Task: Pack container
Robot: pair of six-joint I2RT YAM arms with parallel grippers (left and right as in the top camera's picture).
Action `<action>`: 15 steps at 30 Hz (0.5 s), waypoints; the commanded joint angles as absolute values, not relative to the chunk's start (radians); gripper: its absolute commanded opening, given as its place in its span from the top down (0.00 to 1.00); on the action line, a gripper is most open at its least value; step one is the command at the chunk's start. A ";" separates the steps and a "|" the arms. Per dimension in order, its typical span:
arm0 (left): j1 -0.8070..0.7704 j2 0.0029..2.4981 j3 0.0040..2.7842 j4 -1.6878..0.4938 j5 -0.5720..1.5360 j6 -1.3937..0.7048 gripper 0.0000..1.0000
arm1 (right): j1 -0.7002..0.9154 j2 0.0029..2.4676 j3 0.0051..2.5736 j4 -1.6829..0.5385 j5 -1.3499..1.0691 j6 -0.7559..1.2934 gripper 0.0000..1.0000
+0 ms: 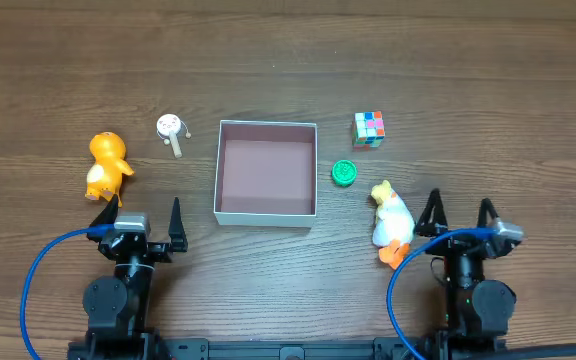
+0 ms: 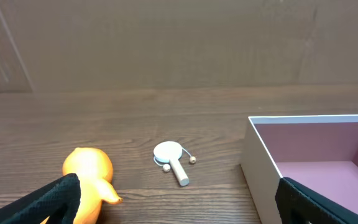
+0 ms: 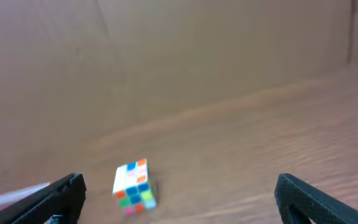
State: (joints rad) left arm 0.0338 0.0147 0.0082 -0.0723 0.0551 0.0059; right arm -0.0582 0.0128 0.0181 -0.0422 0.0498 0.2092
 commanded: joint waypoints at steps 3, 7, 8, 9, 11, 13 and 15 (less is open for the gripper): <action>0.040 0.004 0.005 -0.074 0.044 0.015 0.00 | -0.062 0.003 0.008 0.065 0.131 0.221 0.00; 0.040 0.004 0.005 -0.074 0.044 0.015 0.00 | -0.062 0.003 0.009 0.129 -0.003 0.241 0.00; 0.040 0.004 0.005 -0.074 0.044 0.015 0.00 | -0.062 0.003 0.011 0.142 -0.002 0.239 0.00; 0.040 0.004 0.005 -0.074 0.044 0.015 0.00 | -0.062 0.003 0.024 0.137 0.001 0.224 0.00; 0.040 0.004 0.005 -0.074 0.044 0.015 0.00 | -0.063 0.005 0.058 0.096 0.045 0.205 0.00; 0.040 0.004 0.005 -0.074 0.044 0.015 0.00 | -0.063 0.021 0.101 0.088 0.064 0.205 0.00; 0.040 0.004 0.005 -0.074 0.044 0.015 0.00 | -0.063 0.133 0.240 0.050 0.081 0.152 0.00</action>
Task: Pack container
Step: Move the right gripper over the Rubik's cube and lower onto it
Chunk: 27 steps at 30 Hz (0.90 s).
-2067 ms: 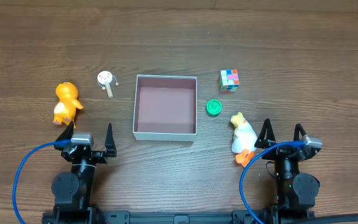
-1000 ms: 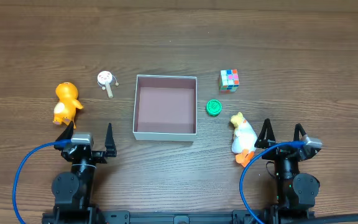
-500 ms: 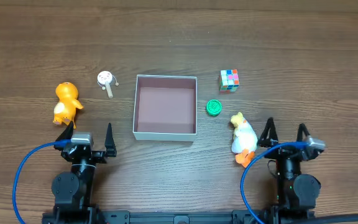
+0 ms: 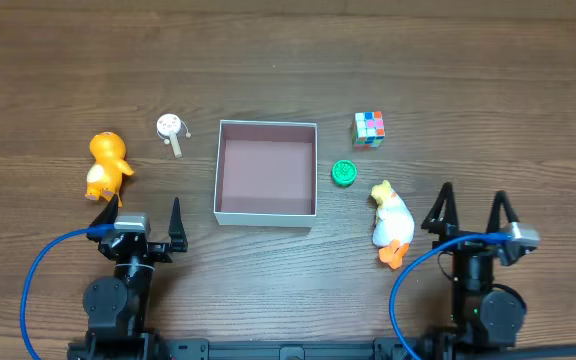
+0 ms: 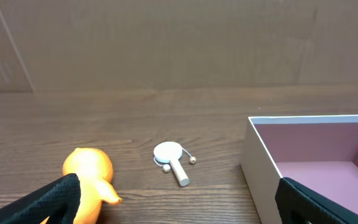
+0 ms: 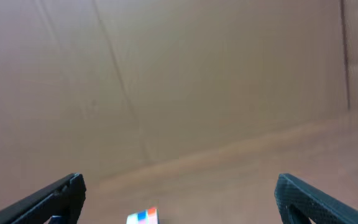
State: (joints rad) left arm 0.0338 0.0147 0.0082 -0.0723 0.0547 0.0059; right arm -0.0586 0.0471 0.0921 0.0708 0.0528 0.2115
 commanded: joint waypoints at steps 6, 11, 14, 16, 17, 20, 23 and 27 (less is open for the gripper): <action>0.040 0.004 0.005 -0.074 0.044 0.015 0.00 | -0.063 0.616 0.634 -0.028 0.060 0.100 0.00; 0.040 0.004 0.005 -0.074 0.044 0.015 0.00 | -0.063 1.063 1.139 -0.405 0.027 0.100 0.00; 0.040 0.004 0.005 -0.074 0.044 0.015 0.00 | -0.062 1.317 1.437 -0.699 0.027 0.100 0.00; 0.040 0.004 0.005 -0.074 0.044 0.015 0.00 | -0.061 1.417 1.536 -0.818 0.008 0.101 0.00; 0.040 0.004 0.005 -0.074 0.044 0.015 0.00 | -0.061 1.470 1.565 -0.868 -0.033 0.102 0.00; 0.040 0.004 0.005 -0.074 0.044 0.015 0.00 | -0.061 1.529 1.565 -0.958 -0.072 0.104 0.00; 0.040 0.004 0.005 -0.074 0.044 0.015 0.00 | -0.038 1.566 1.565 -0.966 -0.129 0.072 0.00; 0.040 0.004 0.005 -0.074 0.044 0.015 0.00 | 0.122 1.627 1.565 -0.947 0.120 0.027 0.00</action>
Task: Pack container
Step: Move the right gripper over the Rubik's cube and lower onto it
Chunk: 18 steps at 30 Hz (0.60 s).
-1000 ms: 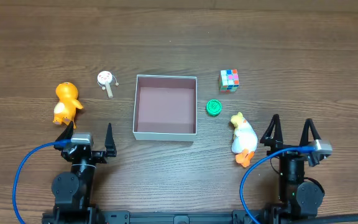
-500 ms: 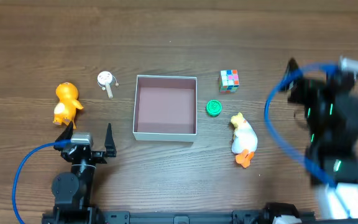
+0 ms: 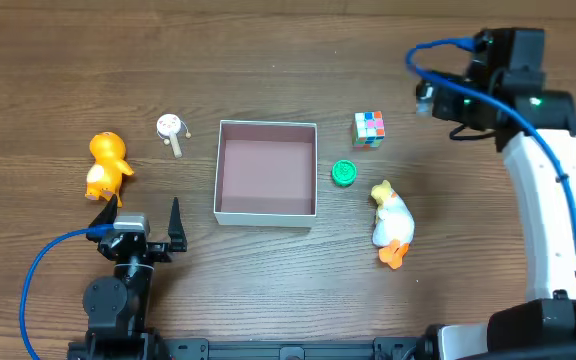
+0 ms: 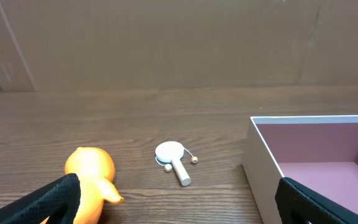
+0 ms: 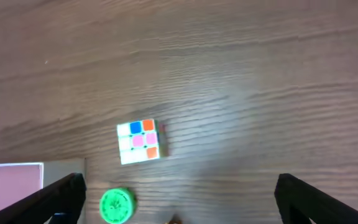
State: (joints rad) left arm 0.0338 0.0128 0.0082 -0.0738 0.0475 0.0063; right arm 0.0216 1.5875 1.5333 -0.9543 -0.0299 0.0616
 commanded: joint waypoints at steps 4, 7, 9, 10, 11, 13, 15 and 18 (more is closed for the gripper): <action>0.040 0.004 0.005 -0.074 0.044 0.015 0.00 | 0.244 1.732 1.565 -1.016 0.201 0.121 0.00; 0.040 0.004 0.005 -0.074 0.044 0.015 0.00 | 0.254 1.770 1.565 -1.117 0.127 0.210 0.00; 0.040 0.004 0.005 -0.074 0.044 0.015 0.00 | 0.254 1.770 1.565 -1.157 0.090 0.210 0.00; 0.040 0.004 0.005 -0.074 0.044 0.015 0.00 | 0.254 1.770 1.565 -1.168 0.088 0.210 0.00; 0.040 0.004 0.005 -0.074 0.044 0.015 0.00 | 0.254 1.770 1.565 -1.177 0.091 0.209 0.00; 0.040 0.004 0.005 -0.074 0.044 0.015 0.00 | 0.252 1.770 1.565 -1.174 0.091 0.210 0.00; 0.040 0.004 0.005 -0.074 0.044 0.015 0.00 | 0.252 1.770 1.565 -1.131 0.080 0.210 0.00; 0.040 0.004 0.005 -0.074 0.044 0.015 0.00 | 0.252 1.771 1.565 -1.095 0.080 0.209 0.00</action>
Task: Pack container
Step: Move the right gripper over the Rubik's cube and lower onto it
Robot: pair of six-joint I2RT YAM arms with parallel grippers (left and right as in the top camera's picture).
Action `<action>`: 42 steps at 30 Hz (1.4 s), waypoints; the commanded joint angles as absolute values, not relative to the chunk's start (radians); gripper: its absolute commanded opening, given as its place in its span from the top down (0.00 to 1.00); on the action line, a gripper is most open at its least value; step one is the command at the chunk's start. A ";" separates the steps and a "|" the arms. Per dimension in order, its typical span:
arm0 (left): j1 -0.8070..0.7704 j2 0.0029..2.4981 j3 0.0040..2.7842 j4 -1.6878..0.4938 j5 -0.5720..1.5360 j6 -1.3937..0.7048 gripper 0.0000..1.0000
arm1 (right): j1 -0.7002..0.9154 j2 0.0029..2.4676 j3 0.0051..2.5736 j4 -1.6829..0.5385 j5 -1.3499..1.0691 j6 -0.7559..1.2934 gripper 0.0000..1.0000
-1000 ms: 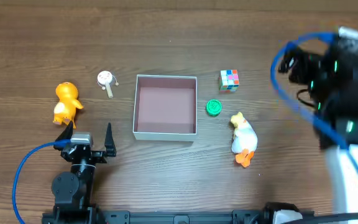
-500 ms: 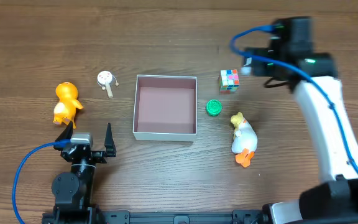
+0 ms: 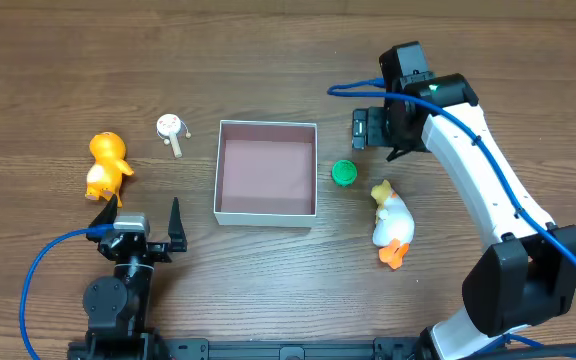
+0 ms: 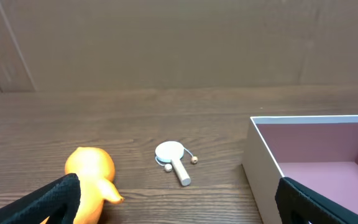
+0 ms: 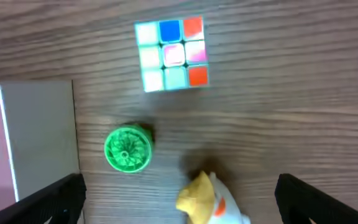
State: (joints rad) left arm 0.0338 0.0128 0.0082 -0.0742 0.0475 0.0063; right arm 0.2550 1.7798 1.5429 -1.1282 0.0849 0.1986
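Note:
A white box with a pink inside (image 3: 266, 214) stands mid-table. My right gripper (image 3: 376, 132) hangs open above the colourful cube (image 5: 171, 54), which it hides in the overhead view. Its wrist view looks straight down, and nothing is held between its fingers (image 5: 179, 199). Below the cube lie a green disc (image 3: 344, 173) (image 5: 128, 149) and a white duck (image 3: 390, 225) (image 5: 207, 202). An orange duck (image 3: 106, 165) (image 4: 91, 168) and a small white paddle toy (image 3: 171, 130) (image 4: 173, 158) lie left of the box. My left gripper (image 3: 146, 222) (image 4: 179, 199) rests open at the near edge.
The box's right wall (image 5: 42, 137) stands close to the green disc. The right arm (image 3: 478, 150) stretches over the table's right side, with blue cables (image 3: 38, 280) by both bases. Brown wooden table (image 3: 288, 60) all round.
My right gripper has moved left and nearer, from the far right of the table to above the cube. It now looks straight down on the cube, the green disc and the white duck's head. The left arm is unchanged.
My right gripper first rested open at the near edge beside the white duck. Then it was raised there, looking at the far wall. Then it was stretched out over the far right of the table, and now it hangs over the cube. No object has moved.

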 commanded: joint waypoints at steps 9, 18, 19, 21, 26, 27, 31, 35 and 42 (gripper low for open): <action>0.040 0.004 0.005 -0.074 0.044 0.015 0.00 | 0.251 1.911 1.642 -0.947 0.184 0.070 0.00; 0.040 0.004 0.005 -0.074 0.044 0.015 0.00 | 0.229 2.092 1.753 -1.000 0.182 0.086 0.00; 0.040 0.004 0.005 -0.074 0.044 0.015 0.00 | 0.223 2.097 1.753 -1.000 0.183 0.105 0.00; 0.040 0.004 0.005 -0.074 0.044 0.015 0.00 | 0.206 2.101 1.753 -0.992 0.178 0.131 0.00; 0.040 0.004 0.005 -0.074 0.044 0.015 0.00 | 0.173 2.103 1.753 -0.969 0.076 0.131 0.00; 0.040 0.004 0.005 -0.074 0.044 0.015 0.00 | 0.173 2.104 1.753 -0.963 0.076 0.131 0.00; 0.040 0.004 0.005 -0.074 0.044 0.015 0.00 | 0.197 2.104 1.753 -0.952 0.054 0.131 0.00; 0.040 0.004 0.005 -0.074 0.044 0.015 0.00 | 0.216 2.104 1.753 -0.950 0.012 0.122 0.00; 0.040 0.004 0.005 -0.074 0.044 0.015 0.00 | 0.218 2.104 1.716 -0.974 0.026 0.070 0.00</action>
State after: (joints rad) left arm 0.0338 0.0128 0.0082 -0.0742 0.0475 0.0059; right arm 0.2214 2.1036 1.7229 -0.9813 0.0231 0.0845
